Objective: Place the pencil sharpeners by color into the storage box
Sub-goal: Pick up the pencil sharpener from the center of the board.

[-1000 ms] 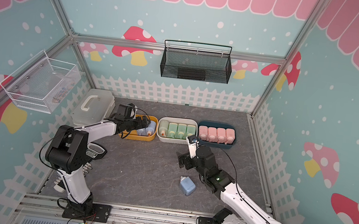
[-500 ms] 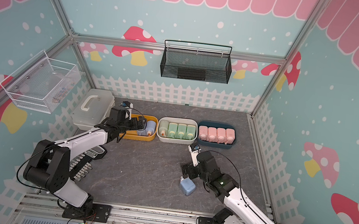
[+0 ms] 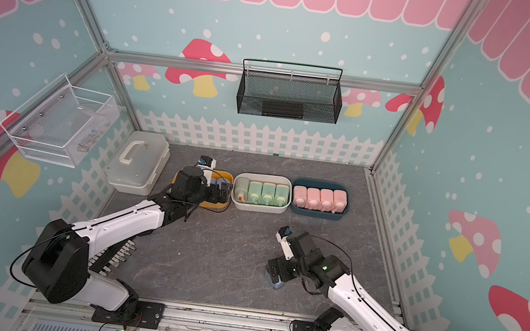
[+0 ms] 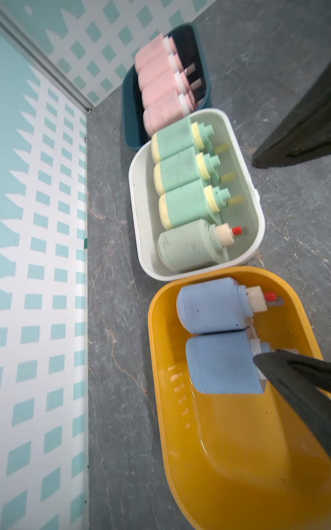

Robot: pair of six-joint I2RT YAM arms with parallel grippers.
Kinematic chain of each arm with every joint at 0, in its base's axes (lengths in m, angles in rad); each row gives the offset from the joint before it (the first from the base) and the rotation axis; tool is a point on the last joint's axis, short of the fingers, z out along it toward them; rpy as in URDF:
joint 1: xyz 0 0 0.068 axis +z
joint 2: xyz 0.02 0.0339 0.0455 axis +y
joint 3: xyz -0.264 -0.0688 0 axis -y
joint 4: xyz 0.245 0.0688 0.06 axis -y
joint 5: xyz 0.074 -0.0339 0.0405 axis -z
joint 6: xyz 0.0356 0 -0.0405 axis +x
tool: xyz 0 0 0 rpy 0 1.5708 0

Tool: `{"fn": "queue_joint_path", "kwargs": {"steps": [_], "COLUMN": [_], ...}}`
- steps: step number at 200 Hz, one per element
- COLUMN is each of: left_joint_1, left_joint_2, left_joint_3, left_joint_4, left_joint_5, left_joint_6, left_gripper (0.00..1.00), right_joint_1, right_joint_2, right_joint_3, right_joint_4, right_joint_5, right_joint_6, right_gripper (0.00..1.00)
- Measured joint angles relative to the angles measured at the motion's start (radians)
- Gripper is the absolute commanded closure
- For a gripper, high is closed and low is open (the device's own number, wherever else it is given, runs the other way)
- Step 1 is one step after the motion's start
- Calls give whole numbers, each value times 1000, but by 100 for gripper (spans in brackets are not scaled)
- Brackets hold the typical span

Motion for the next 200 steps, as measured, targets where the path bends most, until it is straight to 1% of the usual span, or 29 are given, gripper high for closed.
{"fn": "queue_joint_path", "kwargs": {"steps": [22, 58, 87, 113, 153, 200], "left_joint_1": [-19, -49, -88, -101, -145, -230], "left_joint_2": [-38, -62, -63, -63, -63, -49], "left_joint_3": [-5, -10, -14, -14, -14, -9], "left_joint_4": [5, 6, -8, -17, -31, -55], "left_joint_5": [21, 48, 52, 51, 61, 165], "left_joint_6": [17, 70, 114, 142, 208, 316], "left_gripper": [1, 1, 1, 1, 1, 1], "right_joint_1": [2, 2, 2, 3, 7, 7], "right_joint_2": [-18, -37, -16, 20, 42, 47], "right_joint_3": [-22, -39, -67, -84, -83, -82], "right_joint_4": [-9, -33, 3, 7, -23, -69], "right_joint_5": [-27, -11, -60, -82, -27, 34], "right_joint_6": [23, 58, 64, 62, 85, 135], "right_gripper": [5, 6, 8, 9, 9, 9]}}
